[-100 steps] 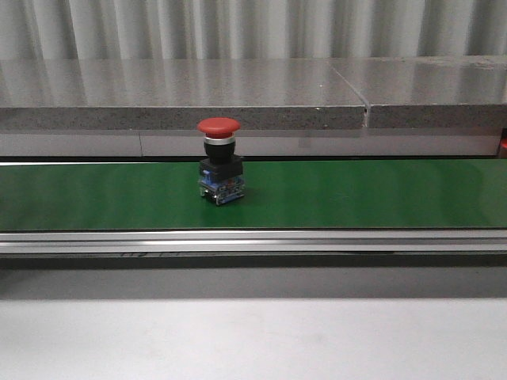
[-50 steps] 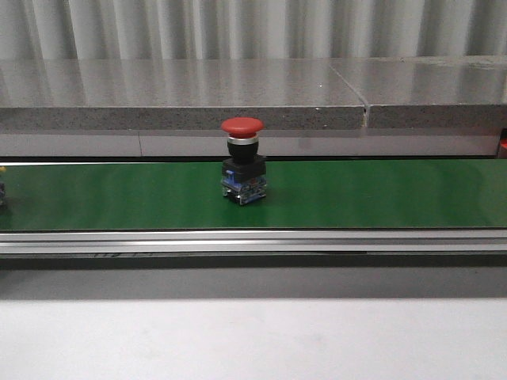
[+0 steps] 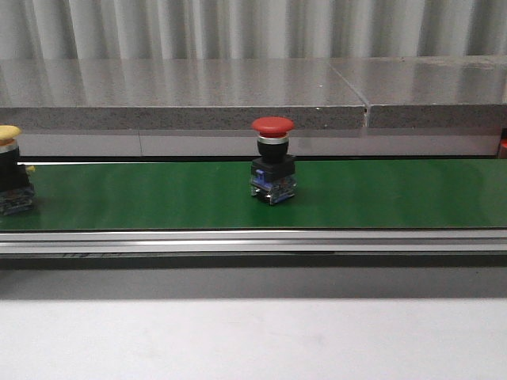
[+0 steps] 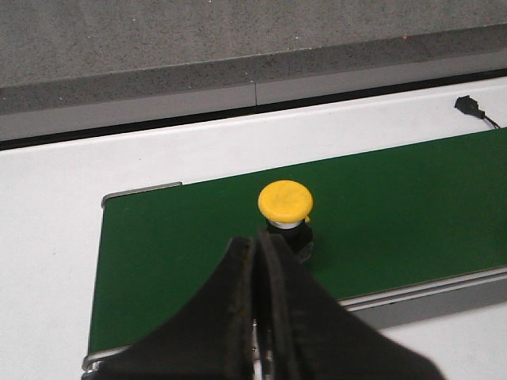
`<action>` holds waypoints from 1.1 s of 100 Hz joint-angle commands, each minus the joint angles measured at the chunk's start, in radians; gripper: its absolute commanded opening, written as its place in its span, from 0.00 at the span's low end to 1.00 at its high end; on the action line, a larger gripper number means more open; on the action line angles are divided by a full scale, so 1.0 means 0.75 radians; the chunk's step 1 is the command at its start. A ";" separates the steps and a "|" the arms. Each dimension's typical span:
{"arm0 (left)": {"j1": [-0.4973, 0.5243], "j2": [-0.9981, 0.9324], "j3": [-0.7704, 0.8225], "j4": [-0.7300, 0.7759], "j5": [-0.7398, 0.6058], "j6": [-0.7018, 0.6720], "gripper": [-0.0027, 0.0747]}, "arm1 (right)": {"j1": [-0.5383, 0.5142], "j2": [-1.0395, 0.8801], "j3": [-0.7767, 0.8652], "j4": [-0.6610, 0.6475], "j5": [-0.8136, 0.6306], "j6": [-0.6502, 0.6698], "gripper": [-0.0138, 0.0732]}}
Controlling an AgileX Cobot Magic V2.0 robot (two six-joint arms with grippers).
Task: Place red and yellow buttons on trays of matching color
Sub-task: 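Lower the right gripper onto the red button on the belt and grasp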
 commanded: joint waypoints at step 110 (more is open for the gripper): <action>-0.012 0.002 -0.040 -0.015 -0.098 -0.013 0.01 | 0.416 1.138 -0.888 -0.026 0.262 -0.059 0.82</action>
